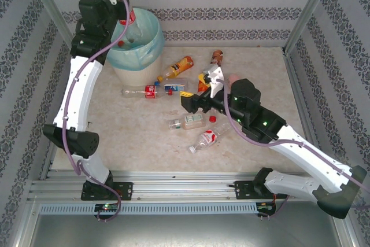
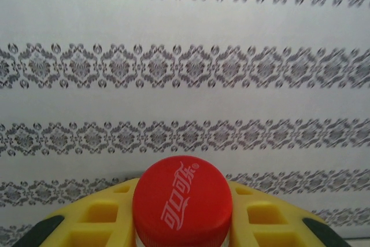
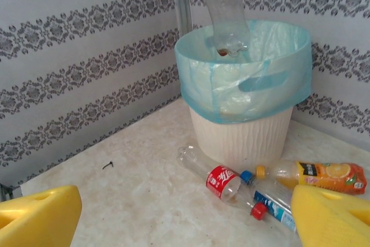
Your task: Put the plastic bottles in the bin
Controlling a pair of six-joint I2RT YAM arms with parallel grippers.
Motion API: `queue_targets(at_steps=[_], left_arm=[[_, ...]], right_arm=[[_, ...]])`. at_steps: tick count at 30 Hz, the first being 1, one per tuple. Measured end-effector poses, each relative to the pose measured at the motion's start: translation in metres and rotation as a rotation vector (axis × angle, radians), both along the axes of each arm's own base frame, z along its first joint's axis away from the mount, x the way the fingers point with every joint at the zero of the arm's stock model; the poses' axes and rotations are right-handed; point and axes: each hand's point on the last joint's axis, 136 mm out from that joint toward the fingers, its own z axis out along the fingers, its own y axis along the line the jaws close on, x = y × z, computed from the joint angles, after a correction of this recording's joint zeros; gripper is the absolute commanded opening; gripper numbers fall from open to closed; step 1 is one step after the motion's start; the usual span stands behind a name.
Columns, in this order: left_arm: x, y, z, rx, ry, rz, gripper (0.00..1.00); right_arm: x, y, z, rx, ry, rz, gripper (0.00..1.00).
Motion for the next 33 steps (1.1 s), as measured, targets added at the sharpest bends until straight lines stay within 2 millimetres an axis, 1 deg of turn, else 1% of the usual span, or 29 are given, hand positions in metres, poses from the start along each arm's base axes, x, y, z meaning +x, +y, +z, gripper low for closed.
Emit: queue_targets(at_steps=[4, 6, 8, 11, 13, 15, 18, 21, 24, 27, 30, 33], left_arm=[[0.029, 0.006, -0.026, 0.034, 0.061, 0.022, 0.0], [0.045, 0.011, -0.042, 0.049, 0.093, 0.033, 0.0], [0.058, 0.013, -0.06, 0.064, 0.127, 0.038, 0.0], [0.076, 0.016, -0.081, 0.086, 0.165, 0.045, 0.0], [0.086, 0.017, -0.09, 0.107, 0.179, 0.048, 0.0], [0.094, 0.018, -0.097, 0.13, 0.19, 0.058, 0.0], [0.103, 0.019, -0.105, 0.161, 0.198, 0.062, 0.0], [0.108, 0.021, -0.117, 0.19, 0.222, 0.067, 0.0], [0.113, 0.023, -0.129, 0.204, 0.249, 0.069, 0.0], [0.119, 0.022, -0.148, 0.209, 0.284, 0.061, 0.0], [0.124, 0.02, -0.15, 0.206, 0.276, 0.054, 0.0], [0.125, 0.021, -0.15, 0.193, 0.274, 0.048, 0.0]], right_arm=[[0.009, 0.022, -0.008, -0.017, 0.047, 0.027, 0.96], [0.02, 0.035, -0.008, -0.03, 0.061, 0.03, 0.96], [0.033, 0.049, -0.003, -0.037, 0.065, 0.03, 0.95], [0.059, 0.072, 0.011, -0.035, 0.061, 0.015, 0.94], [0.078, 0.086, 0.02, -0.025, 0.063, 0.002, 0.93], [0.101, 0.095, 0.027, -0.008, 0.079, -0.022, 0.92], [0.133, 0.102, 0.025, 0.009, 0.119, -0.06, 0.91], [0.15, 0.106, 0.013, 0.009, 0.163, -0.079, 0.9], [0.152, 0.111, 0.0, -0.001, 0.209, -0.07, 0.9], [0.15, 0.112, -0.005, -0.004, 0.234, -0.061, 0.89], [0.149, 0.112, -0.007, 0.002, 0.247, -0.06, 0.89], [0.146, 0.11, -0.019, -0.012, 0.269, -0.064, 0.89]])
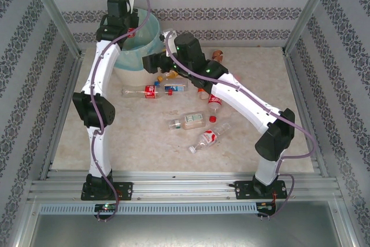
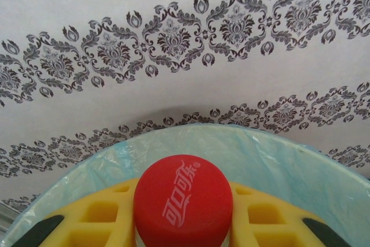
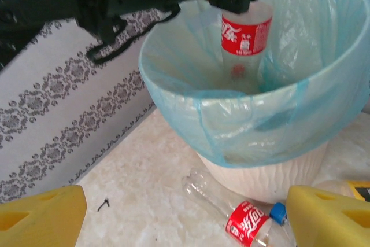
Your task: Put the plastic bottles in the bin
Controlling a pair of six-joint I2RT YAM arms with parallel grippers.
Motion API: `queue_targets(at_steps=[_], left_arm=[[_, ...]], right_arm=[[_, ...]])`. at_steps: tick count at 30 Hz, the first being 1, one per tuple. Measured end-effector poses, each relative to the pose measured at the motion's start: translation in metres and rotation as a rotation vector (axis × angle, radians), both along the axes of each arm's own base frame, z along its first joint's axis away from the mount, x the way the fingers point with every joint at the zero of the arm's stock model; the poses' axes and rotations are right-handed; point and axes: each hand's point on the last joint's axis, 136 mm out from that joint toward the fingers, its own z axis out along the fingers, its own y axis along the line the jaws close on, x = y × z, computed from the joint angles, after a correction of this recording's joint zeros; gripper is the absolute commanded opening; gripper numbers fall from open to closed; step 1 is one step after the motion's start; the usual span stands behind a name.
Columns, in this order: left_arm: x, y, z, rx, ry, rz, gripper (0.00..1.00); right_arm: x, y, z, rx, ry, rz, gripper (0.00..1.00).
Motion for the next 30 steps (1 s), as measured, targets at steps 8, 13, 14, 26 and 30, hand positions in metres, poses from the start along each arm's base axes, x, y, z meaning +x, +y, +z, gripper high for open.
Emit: queue_targets(at_steps=[8, 13, 14, 26, 30], left_arm=[[0.004, 0.014, 0.003, -0.087, -0.02, 0.006, 0.0], [0.003, 0.006, -0.01, -0.163, 0.021, -0.036, 0.0], [0.002, 0.004, -0.014, -0.176, 0.036, -0.044, 0.0], [-0.026, -0.026, 0.011, -0.303, 0.057, -0.193, 0.0], [-0.025, -0.029, -0.011, -0.309, 0.11, -0.197, 0.0]], right_arm=[[-0.007, -0.005, -0.015, -0.024, 0.026, 0.001, 0.88], [-0.011, -0.009, -0.012, -0.021, 0.023, 0.001, 0.88], [-0.011, -0.009, -0.011, -0.019, 0.021, 0.001, 0.88], [-0.014, -0.011, 0.002, 0.002, -0.002, 0.001, 0.88], [-0.014, -0.011, 0.002, 0.003, -0.002, 0.001, 0.88]])
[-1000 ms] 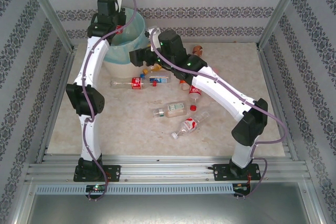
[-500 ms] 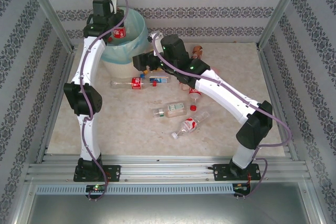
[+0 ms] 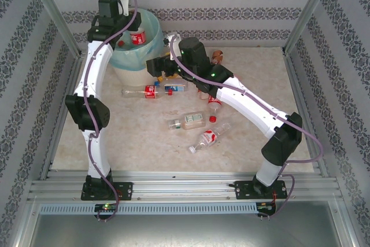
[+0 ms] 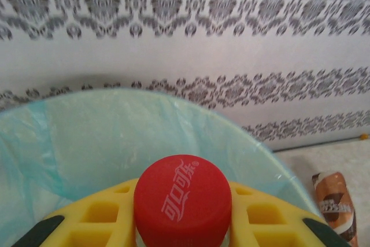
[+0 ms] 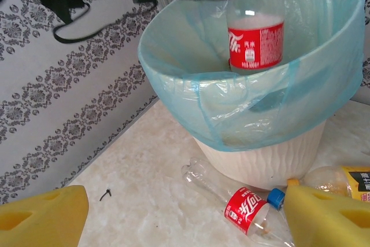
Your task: Put the plastic bottles in the bin
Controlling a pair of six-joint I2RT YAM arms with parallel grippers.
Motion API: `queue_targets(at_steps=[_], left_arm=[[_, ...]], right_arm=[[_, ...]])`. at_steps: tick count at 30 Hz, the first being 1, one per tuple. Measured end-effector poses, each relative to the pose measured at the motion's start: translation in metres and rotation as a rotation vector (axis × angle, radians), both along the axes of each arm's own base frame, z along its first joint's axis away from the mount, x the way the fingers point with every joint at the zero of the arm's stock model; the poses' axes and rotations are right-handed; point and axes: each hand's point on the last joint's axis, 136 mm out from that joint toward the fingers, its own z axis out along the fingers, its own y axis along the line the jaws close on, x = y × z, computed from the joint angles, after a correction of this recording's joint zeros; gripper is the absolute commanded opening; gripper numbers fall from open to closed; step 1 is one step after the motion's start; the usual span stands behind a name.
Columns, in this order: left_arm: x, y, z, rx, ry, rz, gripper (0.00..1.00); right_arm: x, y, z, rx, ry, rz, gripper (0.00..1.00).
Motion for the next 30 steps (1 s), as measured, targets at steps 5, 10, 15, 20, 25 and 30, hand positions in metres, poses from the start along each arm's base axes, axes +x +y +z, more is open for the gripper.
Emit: queue_targets(at_steps=[5, 10, 15, 20, 25, 30], left_arm=[[0.003, 0.001, -0.055, 0.019, 0.118, 0.003, 0.0], [0.006, 0.006, -0.084, 0.055, 0.153, 0.019, 0.0], [0.008, 0.009, -0.105, 0.082, 0.171, 0.024, 0.0], [0.01, 0.008, -0.107, 0.082, 0.168, 0.022, 0.19], [0.015, 0.001, -0.097, 0.045, 0.151, -0.004, 0.71], [0.016, -0.008, -0.053, -0.031, 0.074, -0.029, 0.81]], right_arm=[[-0.002, 0.002, -0.003, -0.001, 0.005, 0.006, 0.88], [-0.002, 0.003, -0.004, -0.002, 0.006, 0.006, 0.87], [-0.003, 0.004, -0.004, -0.003, 0.007, 0.009, 0.87], [-0.007, 0.007, -0.004, -0.004, 0.007, 0.018, 0.87], [-0.007, 0.007, -0.005, -0.004, 0.007, 0.019, 0.87], [-0.008, 0.007, -0.005, -0.007, 0.009, 0.018, 0.87]])
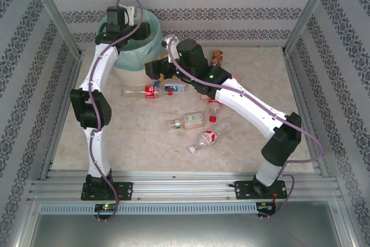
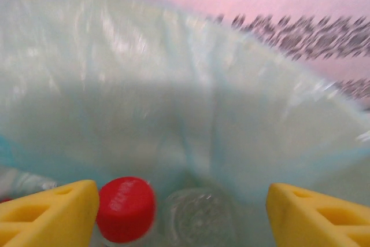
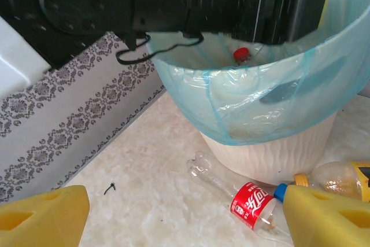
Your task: Put the plastic bottles in the bin
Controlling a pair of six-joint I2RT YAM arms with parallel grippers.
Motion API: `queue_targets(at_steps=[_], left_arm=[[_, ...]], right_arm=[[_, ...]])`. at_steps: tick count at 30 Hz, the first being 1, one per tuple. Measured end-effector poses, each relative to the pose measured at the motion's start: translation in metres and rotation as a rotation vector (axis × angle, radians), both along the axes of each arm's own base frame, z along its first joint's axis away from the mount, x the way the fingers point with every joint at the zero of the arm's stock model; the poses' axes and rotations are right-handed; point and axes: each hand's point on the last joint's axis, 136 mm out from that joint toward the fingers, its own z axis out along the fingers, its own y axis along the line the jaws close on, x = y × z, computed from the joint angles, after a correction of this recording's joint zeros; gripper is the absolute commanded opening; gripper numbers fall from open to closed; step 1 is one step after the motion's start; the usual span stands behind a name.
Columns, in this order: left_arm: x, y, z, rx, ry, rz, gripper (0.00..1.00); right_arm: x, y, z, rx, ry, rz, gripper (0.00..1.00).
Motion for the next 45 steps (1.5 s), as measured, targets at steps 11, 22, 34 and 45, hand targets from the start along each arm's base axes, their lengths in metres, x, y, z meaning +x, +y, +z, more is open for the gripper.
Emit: queue_targets(at_steps=[11, 22, 34, 45], left_arm=[[-0.044, -0.017, 0.11, -0.168, -0.15, -0.066, 0.6], [-0.075, -0.018, 0.087, -0.182, -0.025, -0.075, 0.34], [-0.212, -0.03, 0.109, -0.137, -0.175, -0.165, 0.37], [-0.335, -0.079, 0.001, 0.047, -0.142, -0.508, 0.75]], right_arm=[[-0.022, -0.03, 0.035, 0.035, -0.061, -0.03, 0.87], [-0.039, -0.056, 0.007, -0.048, -0.05, -0.052, 0.87], [-0.096, -0.11, -0.073, -0.401, -0.073, 0.183, 0.91], [-0.144, -0.134, -0.177, -0.722, -0.077, 0.499, 0.92]])
